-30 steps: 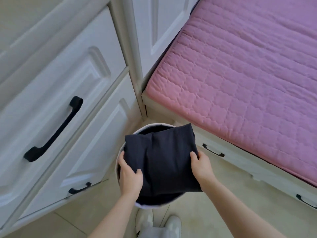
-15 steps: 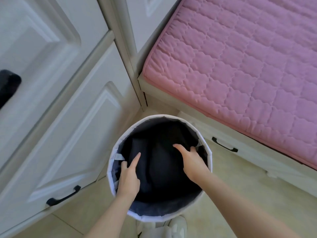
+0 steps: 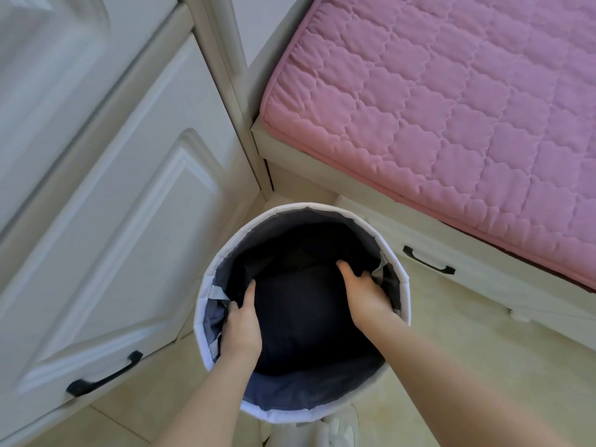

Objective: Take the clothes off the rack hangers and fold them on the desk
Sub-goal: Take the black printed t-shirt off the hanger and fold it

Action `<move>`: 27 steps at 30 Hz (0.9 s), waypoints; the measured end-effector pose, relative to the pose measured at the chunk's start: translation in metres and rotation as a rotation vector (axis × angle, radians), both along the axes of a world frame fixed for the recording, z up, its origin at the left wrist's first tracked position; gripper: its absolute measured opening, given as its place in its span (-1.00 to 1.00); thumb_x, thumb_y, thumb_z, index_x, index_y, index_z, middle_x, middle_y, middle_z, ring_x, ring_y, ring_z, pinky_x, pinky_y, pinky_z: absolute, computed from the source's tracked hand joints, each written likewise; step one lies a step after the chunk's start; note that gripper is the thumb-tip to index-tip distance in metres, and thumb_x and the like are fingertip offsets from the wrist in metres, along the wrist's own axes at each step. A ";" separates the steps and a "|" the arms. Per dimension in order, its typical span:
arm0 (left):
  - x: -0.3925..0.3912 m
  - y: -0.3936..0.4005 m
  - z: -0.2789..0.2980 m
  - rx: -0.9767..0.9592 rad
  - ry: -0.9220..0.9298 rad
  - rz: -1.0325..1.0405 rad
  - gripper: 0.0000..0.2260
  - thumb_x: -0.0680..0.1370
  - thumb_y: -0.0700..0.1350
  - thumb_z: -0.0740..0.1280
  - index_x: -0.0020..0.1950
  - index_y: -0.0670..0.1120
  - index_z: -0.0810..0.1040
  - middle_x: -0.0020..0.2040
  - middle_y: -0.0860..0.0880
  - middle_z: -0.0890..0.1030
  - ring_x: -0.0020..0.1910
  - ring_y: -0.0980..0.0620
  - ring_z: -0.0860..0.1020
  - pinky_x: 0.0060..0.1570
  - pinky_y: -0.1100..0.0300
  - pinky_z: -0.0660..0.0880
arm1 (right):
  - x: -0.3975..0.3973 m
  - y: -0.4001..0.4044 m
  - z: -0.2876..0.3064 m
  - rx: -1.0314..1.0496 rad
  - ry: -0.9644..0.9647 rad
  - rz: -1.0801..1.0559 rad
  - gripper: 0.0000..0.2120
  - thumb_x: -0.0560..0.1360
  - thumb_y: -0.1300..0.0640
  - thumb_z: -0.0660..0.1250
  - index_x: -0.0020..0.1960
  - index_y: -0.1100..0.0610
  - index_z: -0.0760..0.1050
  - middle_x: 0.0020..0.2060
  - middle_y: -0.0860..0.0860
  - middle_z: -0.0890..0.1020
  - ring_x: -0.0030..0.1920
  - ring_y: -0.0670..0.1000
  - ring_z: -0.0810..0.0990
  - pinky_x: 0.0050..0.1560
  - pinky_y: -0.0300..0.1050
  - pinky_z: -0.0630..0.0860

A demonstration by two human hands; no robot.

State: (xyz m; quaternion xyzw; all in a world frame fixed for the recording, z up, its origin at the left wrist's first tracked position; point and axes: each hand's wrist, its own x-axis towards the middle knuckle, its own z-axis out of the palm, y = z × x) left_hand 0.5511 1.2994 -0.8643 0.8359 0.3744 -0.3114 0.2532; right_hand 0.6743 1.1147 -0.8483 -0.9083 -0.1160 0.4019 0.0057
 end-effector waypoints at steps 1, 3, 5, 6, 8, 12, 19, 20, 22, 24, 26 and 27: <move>0.002 0.002 0.002 0.008 0.036 -0.032 -0.31 0.59 -0.32 0.07 0.58 0.19 -0.12 0.50 -0.22 0.16 0.47 -0.19 0.23 0.41 -0.02 0.28 | 0.000 0.000 0.005 -0.005 -0.006 0.042 -0.37 0.54 -0.28 0.13 0.48 0.06 0.24 0.34 0.10 0.42 0.31 0.17 0.42 0.18 -0.01 0.31; 0.006 0.005 0.010 -0.013 0.089 -0.081 -0.24 0.56 -0.37 0.13 0.59 0.15 -0.14 0.53 -0.27 0.09 0.48 -0.20 0.24 0.38 -0.01 0.34 | -0.002 0.001 0.024 0.022 0.008 0.034 -0.47 0.56 0.10 0.24 0.49 0.03 0.16 0.36 0.13 0.34 0.29 0.18 0.42 0.26 -0.02 0.38; 0.011 0.009 0.020 -0.049 0.142 -0.094 -0.25 0.54 -0.37 0.16 0.60 0.09 -0.08 0.54 -0.29 0.08 0.44 -0.20 0.31 0.30 0.04 0.43 | -0.005 0.003 0.042 0.092 0.000 -0.071 -0.46 0.50 0.38 0.20 0.43 0.09 0.21 0.31 0.16 0.32 0.18 0.16 0.48 0.20 -0.02 0.47; 0.015 0.010 0.028 -0.061 0.156 -0.091 -0.28 0.54 -0.37 0.16 0.60 0.04 -0.04 0.53 -0.27 0.13 0.42 -0.19 0.33 0.29 0.05 0.43 | -0.007 0.002 0.049 0.149 0.015 -0.123 -0.49 0.49 0.41 0.18 0.39 0.12 0.25 0.32 0.16 0.31 0.14 0.16 0.50 0.16 -0.05 0.49; 0.020 0.010 0.050 -0.096 0.152 -0.095 -0.34 0.54 -0.35 0.15 0.60 -0.03 0.05 0.49 -0.22 0.28 0.41 -0.17 0.35 0.32 0.07 0.40 | -0.011 -0.003 0.075 0.210 0.022 -0.173 -0.55 0.52 0.40 0.16 0.37 0.14 0.28 0.37 0.15 0.28 0.15 0.14 0.49 0.09 -0.12 0.47; 0.033 0.007 0.111 -0.170 0.097 -0.101 -0.41 0.54 -0.33 0.17 0.56 -0.07 0.17 0.35 -0.19 0.47 0.23 -0.10 0.51 0.13 0.17 0.48 | -0.019 -0.016 0.136 0.299 0.062 -0.238 -0.60 0.59 0.29 0.11 0.42 0.15 0.27 0.42 0.06 0.24 0.22 0.09 0.46 0.16 -0.14 0.45; 0.053 -0.013 0.245 -0.304 -0.101 -0.160 -0.61 0.57 -0.24 0.27 0.40 -0.06 0.43 0.24 -0.02 0.54 0.20 0.00 0.49 0.14 0.18 0.45 | -0.041 -0.052 0.265 0.357 0.004 -0.363 -0.63 0.61 0.19 0.10 0.41 0.13 0.33 0.32 0.05 0.42 0.27 0.07 0.42 0.17 -0.15 0.35; 0.053 -0.017 0.272 -0.319 -0.127 -0.188 -0.64 0.58 -0.23 0.28 0.37 -0.06 0.45 0.20 0.00 0.56 0.18 0.00 0.50 0.16 0.14 0.46 | -0.047 -0.059 0.291 0.381 -0.022 -0.402 -0.64 0.61 0.19 0.11 0.39 0.13 0.35 0.30 0.05 0.46 0.25 0.05 0.44 0.14 -0.17 0.36; 0.055 -0.026 0.311 -0.349 -0.161 -0.226 -0.71 0.59 -0.20 0.26 0.31 -0.04 0.48 0.14 0.03 0.59 0.13 0.03 0.53 0.12 0.14 0.48 | -0.056 -0.065 0.328 0.464 -0.043 -0.517 -0.68 0.60 0.18 0.13 0.34 0.11 0.41 0.21 0.01 0.55 0.13 -0.02 0.50 0.07 -0.21 0.41; 0.054 -0.038 0.360 -0.386 -0.216 -0.285 -0.75 0.60 -0.16 0.26 0.26 0.02 0.50 0.08 0.06 0.62 0.07 0.05 0.56 0.09 0.12 0.50 | -0.073 -0.076 0.373 0.581 -0.140 -0.642 -0.72 0.60 0.18 0.16 0.28 0.08 0.46 0.09 -0.07 0.59 0.10 -0.09 0.53 0.14 -0.16 0.47; 0.054 -0.051 0.403 -0.408 -0.282 -0.313 -0.81 0.60 -0.13 0.26 0.18 0.06 0.52 0.03 0.09 0.64 0.03 0.06 0.60 0.10 0.06 0.52 | -0.089 -0.084 0.409 0.677 -0.227 -0.731 -0.75 0.59 0.21 0.18 0.24 0.07 0.48 0.03 -0.11 0.59 0.11 -0.12 0.55 0.21 -0.16 0.47; 0.051 -0.063 0.434 -0.421 -0.311 -0.354 -0.82 0.59 -0.14 0.26 0.15 0.07 0.52 0.00 0.11 0.65 0.02 0.06 0.60 0.10 0.06 0.52 | -0.102 -0.093 0.438 0.711 -0.269 -0.791 -0.75 0.59 0.23 0.19 0.22 0.07 0.48 0.01 -0.12 0.60 0.10 -0.14 0.55 0.20 -0.20 0.46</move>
